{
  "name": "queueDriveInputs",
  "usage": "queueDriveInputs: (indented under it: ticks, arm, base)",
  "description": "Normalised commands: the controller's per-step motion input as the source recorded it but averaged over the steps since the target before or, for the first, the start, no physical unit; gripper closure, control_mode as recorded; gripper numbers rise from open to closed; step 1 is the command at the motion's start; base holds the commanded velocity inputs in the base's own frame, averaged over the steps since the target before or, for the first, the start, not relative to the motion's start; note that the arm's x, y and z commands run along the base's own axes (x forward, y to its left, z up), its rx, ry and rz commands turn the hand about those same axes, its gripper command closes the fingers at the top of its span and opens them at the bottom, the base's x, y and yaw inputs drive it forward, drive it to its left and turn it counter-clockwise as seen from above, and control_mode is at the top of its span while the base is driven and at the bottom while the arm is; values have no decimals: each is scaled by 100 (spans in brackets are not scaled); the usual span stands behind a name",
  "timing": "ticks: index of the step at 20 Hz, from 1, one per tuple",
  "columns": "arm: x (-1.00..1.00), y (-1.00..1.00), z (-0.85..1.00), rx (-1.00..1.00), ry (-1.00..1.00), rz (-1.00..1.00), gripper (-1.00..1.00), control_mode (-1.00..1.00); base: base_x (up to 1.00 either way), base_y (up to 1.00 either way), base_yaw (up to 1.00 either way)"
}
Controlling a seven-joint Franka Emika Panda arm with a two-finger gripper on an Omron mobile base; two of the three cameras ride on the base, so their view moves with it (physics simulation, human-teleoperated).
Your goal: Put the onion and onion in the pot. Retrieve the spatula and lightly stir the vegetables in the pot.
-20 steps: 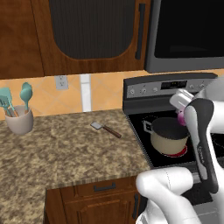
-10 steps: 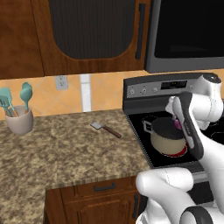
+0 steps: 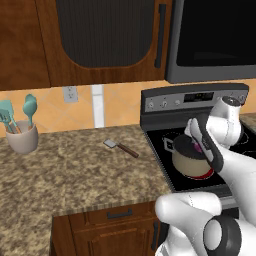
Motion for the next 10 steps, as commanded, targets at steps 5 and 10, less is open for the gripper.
queueDriveInputs:
  ticks: [5, 10]
  arm:
    - [17, -4, -35, -7, -8, 7, 100, -100]
    - [49, -2, -23, -6, 0, 5, -100, -100]
  base:
    - [0, 0, 0]
    - [0, 0, 0]
